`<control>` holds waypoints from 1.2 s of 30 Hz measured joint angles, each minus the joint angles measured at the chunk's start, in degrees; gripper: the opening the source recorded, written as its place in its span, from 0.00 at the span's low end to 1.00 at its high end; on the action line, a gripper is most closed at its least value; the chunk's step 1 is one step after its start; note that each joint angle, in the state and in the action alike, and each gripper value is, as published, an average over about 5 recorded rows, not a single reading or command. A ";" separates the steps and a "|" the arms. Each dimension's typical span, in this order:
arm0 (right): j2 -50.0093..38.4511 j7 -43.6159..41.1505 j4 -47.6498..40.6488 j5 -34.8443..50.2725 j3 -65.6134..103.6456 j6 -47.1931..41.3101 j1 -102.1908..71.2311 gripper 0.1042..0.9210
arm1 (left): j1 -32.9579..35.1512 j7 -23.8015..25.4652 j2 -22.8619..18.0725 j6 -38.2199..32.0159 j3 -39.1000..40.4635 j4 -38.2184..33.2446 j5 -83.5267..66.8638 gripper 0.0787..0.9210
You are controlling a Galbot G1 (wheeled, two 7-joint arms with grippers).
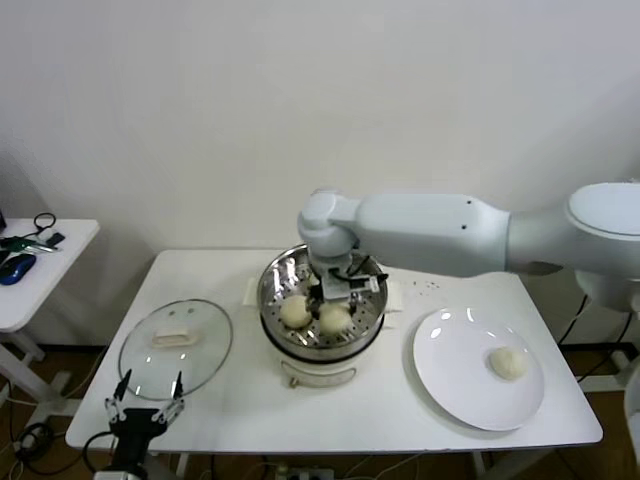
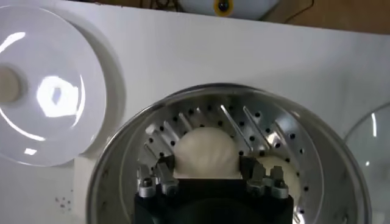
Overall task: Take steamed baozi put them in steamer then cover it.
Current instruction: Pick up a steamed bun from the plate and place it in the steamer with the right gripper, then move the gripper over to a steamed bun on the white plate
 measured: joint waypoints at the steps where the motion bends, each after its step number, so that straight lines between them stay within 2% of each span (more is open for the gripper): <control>1: 0.18 0.00 -0.01 -0.11 0.00 0.06 -0.30 0.71 | -0.01 0.00 0.02 -0.05 0.00 0.10 -0.06 0.88; 5: 0.66 0.08 0.01 -0.71 -0.01 0.23 -1.16 0.72 | -0.18 0.00 0.22 -0.11 -0.09 0.40 -0.33 0.88; 13: 1.06 0.16 -0.36 -2.11 0.60 0.72 -2.09 0.87 | -0.52 0.00 0.40 -0.07 -0.03 0.88 -0.46 0.88; 27: -1.86 1.46 -1.15 -1.07 2.92 -0.34 0.13 0.88 | -0.65 -0.05 0.47 -0.11 -0.02 1.38 -0.46 0.88; 36: -8.88 6.28 -2.59 6.92 0.24 -8.96 6.01 0.88 | -0.63 -0.11 0.56 -0.18 0.22 1.38 -0.13 0.88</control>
